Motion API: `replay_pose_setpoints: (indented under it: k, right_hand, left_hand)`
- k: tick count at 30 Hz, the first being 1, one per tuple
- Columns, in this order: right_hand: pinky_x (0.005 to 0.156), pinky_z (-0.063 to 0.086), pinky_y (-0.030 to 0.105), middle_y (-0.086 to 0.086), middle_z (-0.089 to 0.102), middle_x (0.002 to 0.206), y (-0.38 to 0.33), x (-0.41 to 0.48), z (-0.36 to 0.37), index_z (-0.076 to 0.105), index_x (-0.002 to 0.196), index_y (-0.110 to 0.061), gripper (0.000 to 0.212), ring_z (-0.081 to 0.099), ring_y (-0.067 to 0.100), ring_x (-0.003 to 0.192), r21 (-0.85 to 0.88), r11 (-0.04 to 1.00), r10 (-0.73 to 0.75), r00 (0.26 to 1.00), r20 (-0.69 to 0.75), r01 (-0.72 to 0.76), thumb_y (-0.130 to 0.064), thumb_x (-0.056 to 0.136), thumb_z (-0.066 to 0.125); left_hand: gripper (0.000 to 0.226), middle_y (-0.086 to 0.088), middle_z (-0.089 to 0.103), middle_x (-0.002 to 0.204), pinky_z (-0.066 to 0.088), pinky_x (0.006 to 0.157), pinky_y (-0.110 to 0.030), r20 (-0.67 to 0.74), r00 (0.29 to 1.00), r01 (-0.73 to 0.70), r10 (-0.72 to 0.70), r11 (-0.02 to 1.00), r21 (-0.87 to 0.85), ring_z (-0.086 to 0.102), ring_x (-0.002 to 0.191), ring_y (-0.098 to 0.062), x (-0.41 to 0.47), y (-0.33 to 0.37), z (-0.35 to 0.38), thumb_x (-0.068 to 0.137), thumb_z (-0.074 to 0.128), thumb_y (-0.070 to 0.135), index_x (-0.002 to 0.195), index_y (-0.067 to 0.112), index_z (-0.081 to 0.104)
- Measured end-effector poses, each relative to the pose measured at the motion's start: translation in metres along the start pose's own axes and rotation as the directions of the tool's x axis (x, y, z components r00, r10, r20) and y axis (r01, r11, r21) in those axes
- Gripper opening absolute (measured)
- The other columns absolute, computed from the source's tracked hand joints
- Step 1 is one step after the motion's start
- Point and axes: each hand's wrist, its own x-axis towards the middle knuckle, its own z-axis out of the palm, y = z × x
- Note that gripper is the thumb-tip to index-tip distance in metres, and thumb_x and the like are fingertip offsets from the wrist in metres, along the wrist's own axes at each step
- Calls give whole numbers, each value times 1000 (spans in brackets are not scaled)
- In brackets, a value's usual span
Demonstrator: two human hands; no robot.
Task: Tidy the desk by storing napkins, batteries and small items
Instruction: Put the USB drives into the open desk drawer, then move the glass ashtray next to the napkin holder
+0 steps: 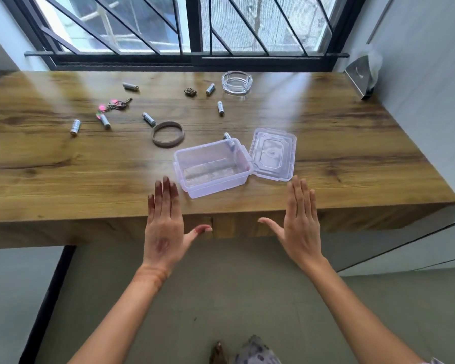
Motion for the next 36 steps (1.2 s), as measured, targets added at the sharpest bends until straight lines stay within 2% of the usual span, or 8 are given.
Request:
replay_pose_setpoints:
  k: [8, 13, 19, 23, 26, 29, 32, 36]
  right_hand:
    - [118, 3, 33, 21, 26, 149, -15, 82, -37, 24, 140, 2, 76, 15, 29, 140, 256, 967, 51, 982, -181, -3, -57, 93, 31]
    - [116, 10, 36, 19, 30, 148, -11, 164, -32, 34, 136, 2, 73, 20, 30, 140, 283, 959, 78, 978, -196, -20, -57, 93, 27]
    - [115, 13, 37, 21, 32, 146, 0, 260, -6, 35, 136, 3, 75, 22, 31, 140, 372, 927, 103, 986, -129, -48, -57, 90, 29]
    - [113, 18, 33, 20, 32, 146, 11, 320, 21, 32, 138, 1, 74, 24, 29, 139, 496, 863, 102, 995, 20, -99, -53, 88, 41]
    - [108, 19, 24, 17, 30, 147, 16, 355, 48, 26, 141, -1, 65, 26, 26, 137, 589, 786, 76, 975, 210, -188, -33, 91, 53]
    - [97, 23, 17, 18, 41, 140, 17, 379, 75, 34, 137, 0, 50, 38, 28, 129, 679, 652, 139, 933, 331, -338, -13, 92, 52]
    - [95, 28, 19, 13, 46, 138, 12, 391, 101, 36, 137, -5, 46, 43, 25, 125, 702, 538, 214, 881, 421, -466, -8, 92, 46]
    - [97, 42, 34, 12, 57, 126, 5, 394, 138, 43, 132, -10, 44, 53, 27, 115, 723, 448, 281, 850, 445, -527, -8, 88, 47]
  left_hand:
    - [97, -23, 12, 153, 2, 118, -37, -178, 976, -158, 128, 974, -161, 8, 144, -31, 78, 27, -45, 86, 25, 69, 144, -7, 11]
    - [94, -21, 11, 154, -3, 116, -34, -211, 968, -173, 137, 971, -164, 4, 143, -28, 155, 37, -56, 87, 16, 68, 144, -6, 12]
    - [96, -23, 16, 152, 6, 114, -39, -185, 972, -183, 147, 963, -198, 2, 140, -27, 251, 46, -47, 84, 10, 70, 143, -6, 14]
    - [92, -16, 6, 156, 2, 117, -33, -27, 994, -111, 108, 953, -283, 0, 145, -25, 313, 52, -31, 85, 21, 67, 146, 0, 5]
    - [73, -12, 4, 158, 5, 115, -27, 119, 988, -41, 97, 914, -405, 4, 146, -20, 353, 59, -8, 96, 39, 40, 147, 3, 4]
    - [65, -10, 6, 158, 6, 113, -23, 239, 968, 51, 77, 872, -486, 6, 145, -18, 386, 66, 19, 97, 42, 22, 148, 3, 5]
    - [61, -10, 12, 157, 9, 114, -25, 327, 945, 201, -14, 814, -545, 13, 144, -21, 410, 71, 42, 97, 42, 16, 148, 4, 10]
    - [57, -11, 26, 154, 20, 116, -35, 395, 914, 339, -93, 711, -616, 25, 141, -25, 429, 75, 65, 97, 42, 14, 148, 7, 18]
